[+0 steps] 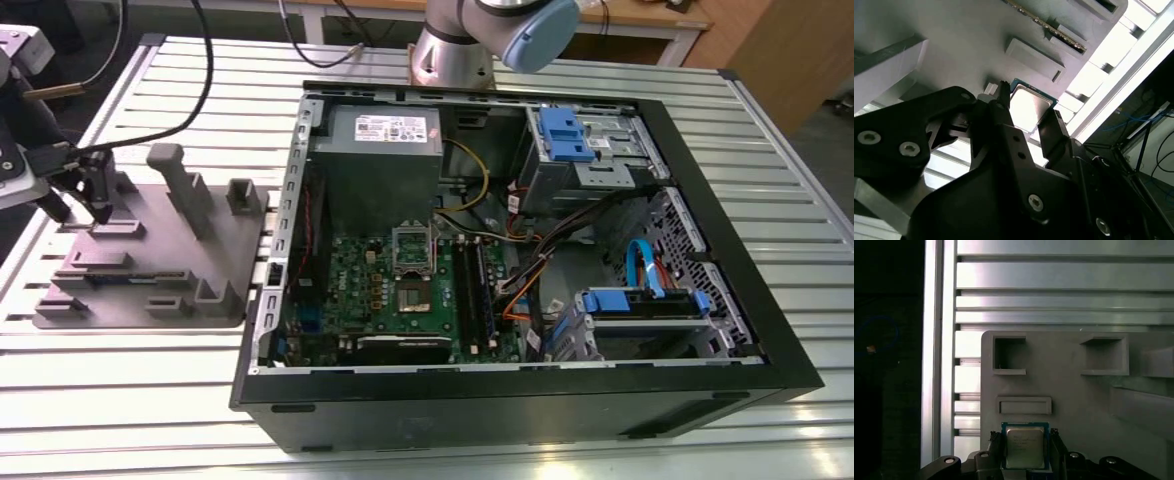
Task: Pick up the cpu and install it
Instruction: 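Pick up the cpu and move it towards the insertion slot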
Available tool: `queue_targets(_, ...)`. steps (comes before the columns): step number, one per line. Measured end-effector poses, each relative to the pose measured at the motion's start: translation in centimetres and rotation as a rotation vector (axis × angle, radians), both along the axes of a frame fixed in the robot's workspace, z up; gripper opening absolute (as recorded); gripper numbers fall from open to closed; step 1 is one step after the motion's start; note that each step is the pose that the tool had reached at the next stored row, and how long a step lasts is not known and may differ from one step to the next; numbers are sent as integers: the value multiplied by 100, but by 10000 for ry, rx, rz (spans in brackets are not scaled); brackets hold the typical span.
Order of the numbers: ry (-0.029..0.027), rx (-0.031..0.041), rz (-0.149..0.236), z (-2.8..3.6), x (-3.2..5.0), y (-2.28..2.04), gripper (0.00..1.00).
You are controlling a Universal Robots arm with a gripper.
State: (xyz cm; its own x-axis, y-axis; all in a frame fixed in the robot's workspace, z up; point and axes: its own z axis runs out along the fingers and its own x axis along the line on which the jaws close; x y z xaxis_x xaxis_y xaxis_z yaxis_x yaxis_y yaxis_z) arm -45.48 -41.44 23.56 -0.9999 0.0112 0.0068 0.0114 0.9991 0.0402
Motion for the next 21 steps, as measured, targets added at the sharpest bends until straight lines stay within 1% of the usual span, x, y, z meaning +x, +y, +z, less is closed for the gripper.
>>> queue_targets(8, 0, 0, 0, 157, 0, 1, 47)
queue_targets(11, 0, 0, -1, 236, -1, 1, 47)
queue_targets(17, 0, 0, -3, 488, -3, 7, 47)
queue_targets(21, 0, 0, -3, 670, -3, 9, 47)
